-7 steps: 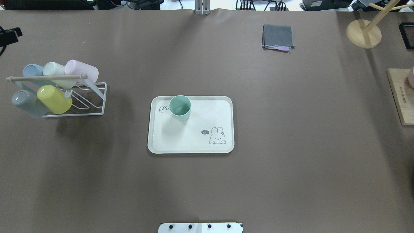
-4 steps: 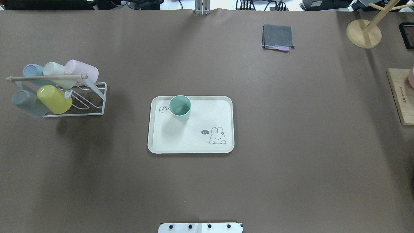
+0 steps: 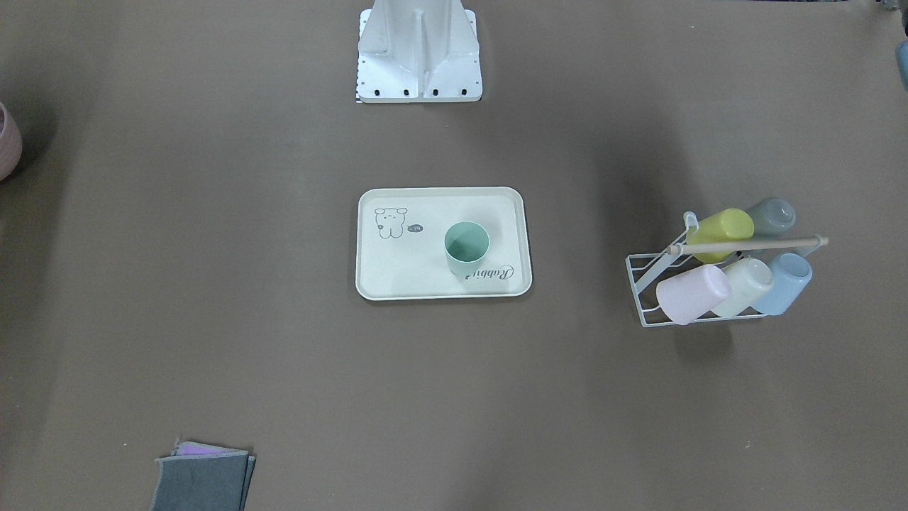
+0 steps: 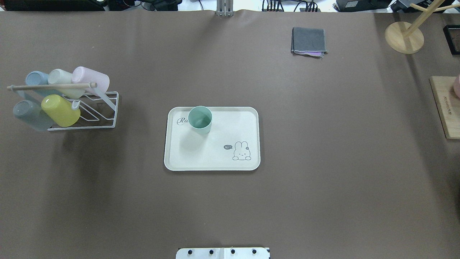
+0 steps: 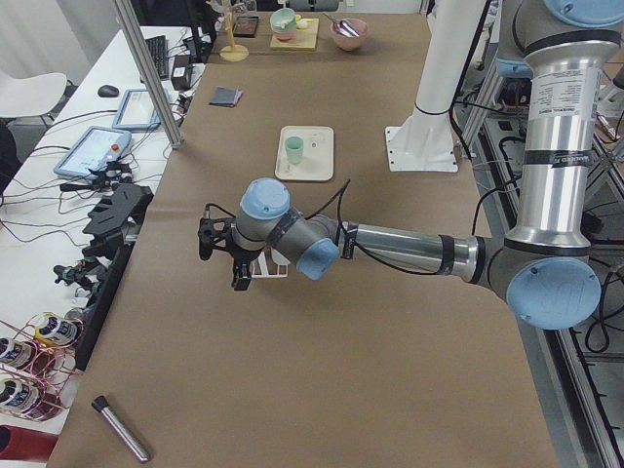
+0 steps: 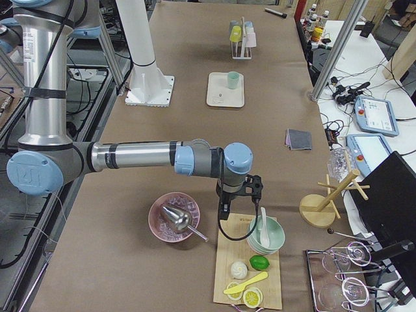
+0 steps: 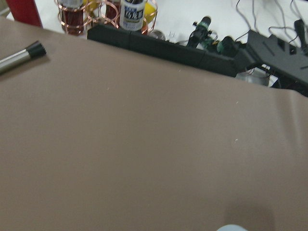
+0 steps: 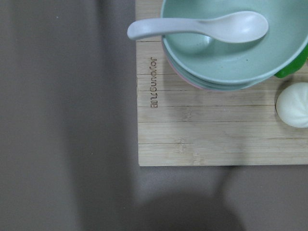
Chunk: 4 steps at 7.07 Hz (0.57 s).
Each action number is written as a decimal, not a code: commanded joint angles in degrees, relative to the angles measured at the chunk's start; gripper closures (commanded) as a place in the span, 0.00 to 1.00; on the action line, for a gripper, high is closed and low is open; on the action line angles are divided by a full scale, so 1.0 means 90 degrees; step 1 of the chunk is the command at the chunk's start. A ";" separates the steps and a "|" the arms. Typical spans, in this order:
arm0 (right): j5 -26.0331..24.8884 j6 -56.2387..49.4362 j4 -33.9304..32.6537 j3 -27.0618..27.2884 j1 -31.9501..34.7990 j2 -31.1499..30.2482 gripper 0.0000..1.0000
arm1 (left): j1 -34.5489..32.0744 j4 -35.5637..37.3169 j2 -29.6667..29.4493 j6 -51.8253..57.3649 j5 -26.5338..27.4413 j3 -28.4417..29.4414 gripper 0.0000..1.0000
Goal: Pick up and place green cup on tray
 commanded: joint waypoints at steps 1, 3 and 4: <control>0.0000 0.0005 0.0003 -0.0011 0.0000 0.0070 0.00 | 0.0036 0.0628 -0.0058 0.0595 -0.0215 0.0295 0.02; 0.0029 0.0015 0.0003 -0.0001 0.0000 0.0080 0.00 | 0.0065 0.0687 -0.0058 0.1040 -0.0469 0.0685 0.02; 0.0165 0.0024 -0.0007 -0.0011 0.0000 0.0080 0.00 | 0.0065 0.0754 -0.0058 0.1141 -0.0720 0.1026 0.02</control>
